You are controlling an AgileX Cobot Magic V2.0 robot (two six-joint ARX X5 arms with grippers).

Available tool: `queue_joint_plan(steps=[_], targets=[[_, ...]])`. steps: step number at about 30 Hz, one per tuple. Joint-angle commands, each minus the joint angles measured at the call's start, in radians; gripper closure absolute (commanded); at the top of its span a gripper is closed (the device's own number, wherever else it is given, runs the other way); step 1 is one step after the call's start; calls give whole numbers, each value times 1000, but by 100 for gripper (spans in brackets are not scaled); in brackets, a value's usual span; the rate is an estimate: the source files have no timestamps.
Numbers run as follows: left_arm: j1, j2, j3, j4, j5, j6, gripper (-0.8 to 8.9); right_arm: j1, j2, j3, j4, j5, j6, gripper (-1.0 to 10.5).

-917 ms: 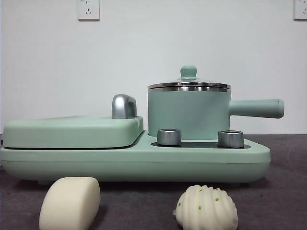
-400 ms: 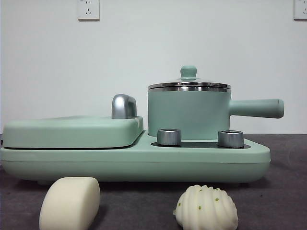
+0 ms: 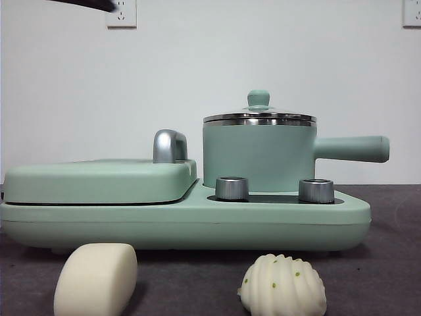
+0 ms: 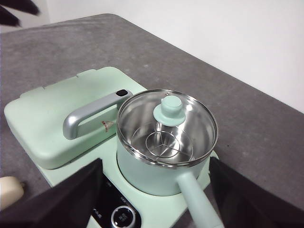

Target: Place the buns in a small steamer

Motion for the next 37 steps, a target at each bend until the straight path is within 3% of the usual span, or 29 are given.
queue_joint_plan(steps=[1,5,8,11,20,25,37], targets=[[-39,70,23,109,-5,-55,563,4,5,17,9,3,53,591],[-98,174,23,281,-47,-89,550,4,5,17,9,3,76,591],[-131,246,24,422,-53,-111,466,4,5,17,9,3,93,591],[-159,319,41,509,-97,-143,472,4,5,17,8,3,104,591],[-219,552,209,528,-120,-140,472,4,5,17,8,3,104,591],[-240,656,284,527,-120,-83,472,4,5,17,8,3,123,591],[-247,766,306,534,-135,-10,480,4,5,17,8,3,130,591]])
